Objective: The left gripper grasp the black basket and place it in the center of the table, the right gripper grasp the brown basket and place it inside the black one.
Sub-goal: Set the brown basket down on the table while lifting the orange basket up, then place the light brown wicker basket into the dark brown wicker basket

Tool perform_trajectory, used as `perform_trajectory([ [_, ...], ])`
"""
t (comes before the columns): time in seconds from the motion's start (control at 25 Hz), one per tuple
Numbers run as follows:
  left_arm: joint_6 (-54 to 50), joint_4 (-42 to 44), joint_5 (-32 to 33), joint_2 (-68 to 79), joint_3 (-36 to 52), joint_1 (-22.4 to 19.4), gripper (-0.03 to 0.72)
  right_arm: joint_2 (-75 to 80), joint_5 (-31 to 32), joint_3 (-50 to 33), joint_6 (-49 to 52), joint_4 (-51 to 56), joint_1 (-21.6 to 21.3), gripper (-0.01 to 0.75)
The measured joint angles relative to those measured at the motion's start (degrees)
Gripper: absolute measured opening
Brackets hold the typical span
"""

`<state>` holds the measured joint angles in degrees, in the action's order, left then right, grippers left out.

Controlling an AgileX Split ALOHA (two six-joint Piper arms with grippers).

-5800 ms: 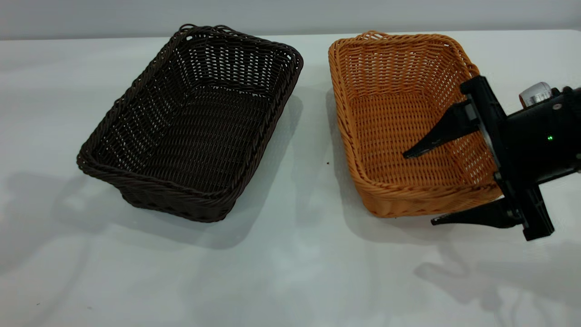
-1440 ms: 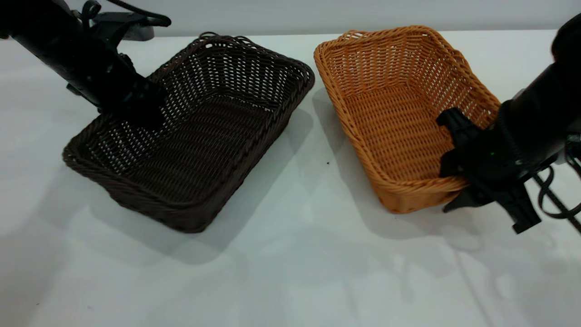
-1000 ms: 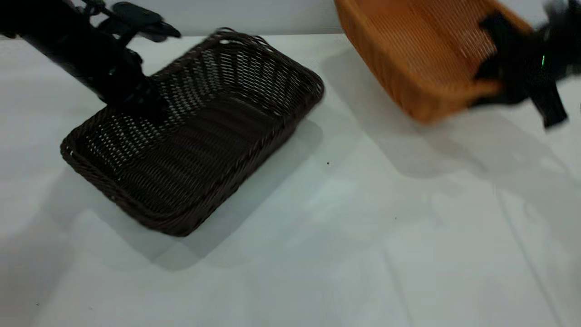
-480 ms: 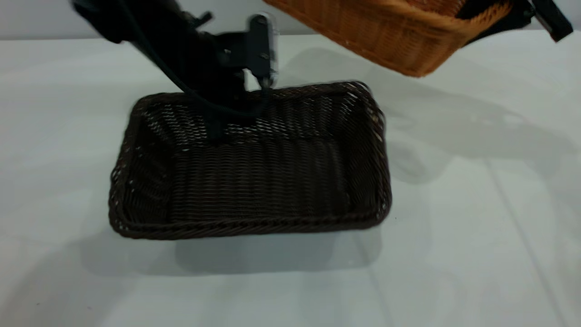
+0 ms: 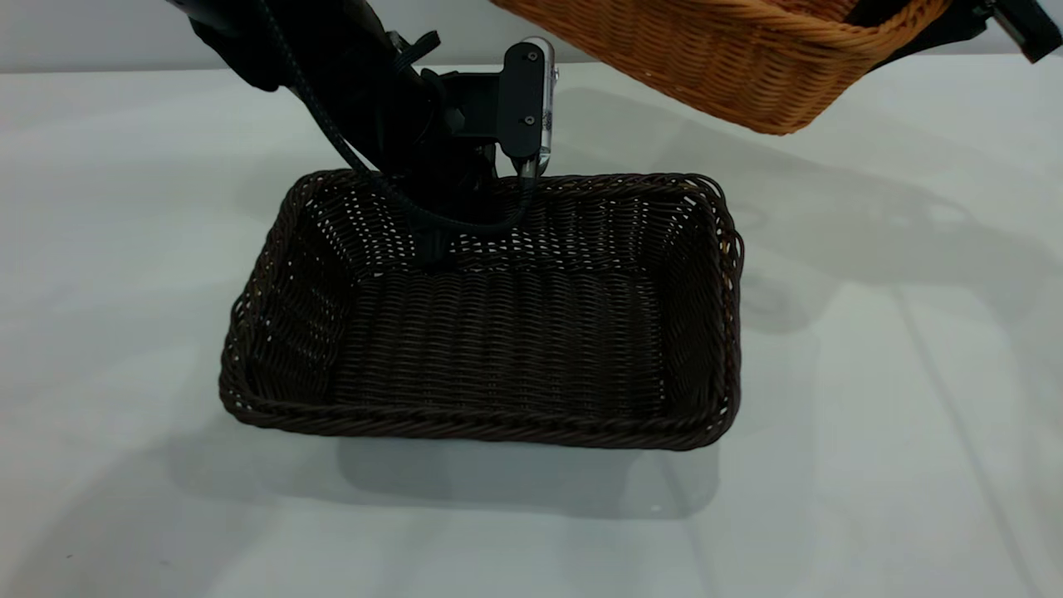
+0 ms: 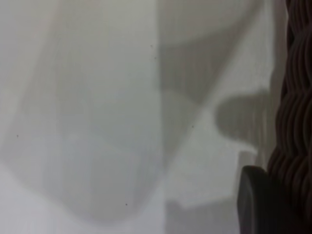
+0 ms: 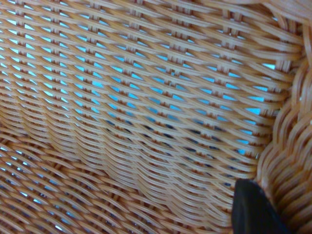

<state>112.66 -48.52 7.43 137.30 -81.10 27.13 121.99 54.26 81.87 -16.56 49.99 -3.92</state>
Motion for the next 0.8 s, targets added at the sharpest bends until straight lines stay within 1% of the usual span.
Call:
perform_trajectory([
  [0.12,0.5,-3.6,-1.0,0.4,0.0,0.1,0.222,0.0,1.2,0.6,0.0,-0.1,-1.3,0.129],
  [0.28,0.6,-8.3,-3.0,0.4,0.0,0.1,0.387,0.0,3.4,0.9,0.0,-0.1,-3.2,0.129],
  [0.36,0.6,-9.2,-3.0,0.0,0.0,0.1,0.449,0.0,4.1,0.9,0.0,-0.1,-4.2,0.129],
  [0.48,0.4,-9.6,0.1,-1.4,0.1,0.1,0.485,0.0,4.4,0.9,0.0,-0.1,-5.8,0.129],
  [0.68,-0.1,-9.6,7.0,-10.8,0.5,0.4,0.492,0.0,4.3,1.0,0.0,-0.1,-8.4,0.129],
  [0.8,-0.2,-9.6,7.9,-18.4,0.5,0.0,0.492,0.0,4.2,1.0,0.0,-0.2,-9.0,0.129],
])
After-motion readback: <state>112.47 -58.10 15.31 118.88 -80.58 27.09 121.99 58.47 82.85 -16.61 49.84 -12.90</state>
